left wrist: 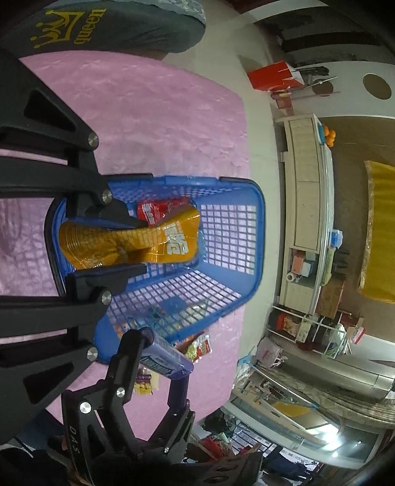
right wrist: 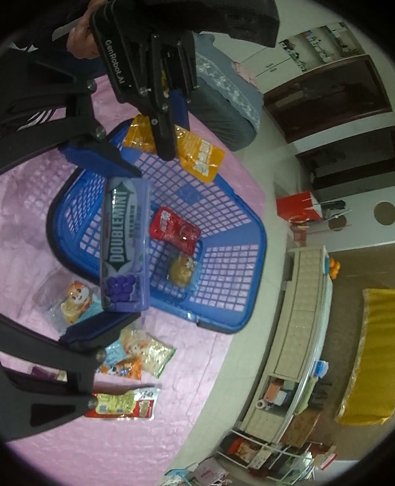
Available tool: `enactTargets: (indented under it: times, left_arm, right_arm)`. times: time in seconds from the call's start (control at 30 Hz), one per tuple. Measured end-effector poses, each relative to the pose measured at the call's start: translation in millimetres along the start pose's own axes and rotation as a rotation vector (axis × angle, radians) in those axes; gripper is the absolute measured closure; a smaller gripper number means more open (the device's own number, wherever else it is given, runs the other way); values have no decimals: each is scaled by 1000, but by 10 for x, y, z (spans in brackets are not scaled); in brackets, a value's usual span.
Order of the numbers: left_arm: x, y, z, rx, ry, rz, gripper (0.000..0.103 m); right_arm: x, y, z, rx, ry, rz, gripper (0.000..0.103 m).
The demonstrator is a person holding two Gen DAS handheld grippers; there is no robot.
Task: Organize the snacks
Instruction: 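Carry both held packets over the basket with left and right grippers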
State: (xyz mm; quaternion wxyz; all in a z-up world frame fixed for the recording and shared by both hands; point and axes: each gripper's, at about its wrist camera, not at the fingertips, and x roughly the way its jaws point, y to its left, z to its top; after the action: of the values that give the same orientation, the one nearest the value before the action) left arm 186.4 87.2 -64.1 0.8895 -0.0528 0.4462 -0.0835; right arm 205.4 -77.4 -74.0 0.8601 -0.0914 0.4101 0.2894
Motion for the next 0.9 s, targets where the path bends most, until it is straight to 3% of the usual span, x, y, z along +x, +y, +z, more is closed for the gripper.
enactTargets:
  times: [0.27,0.77,0.9]
  left_arm:
    - [43,79,-64,1,9,-16,84]
    - [-5,-19,-27,40,-1,-19,84]
    - [3,-73,3,44,0,-21,83]
  right_arm:
    - [200,80,-16,-18,46,11,19]
    - [153,88,-42,-31,35,-20,17]
    - [62,65,-59,-36,8,-22,9]
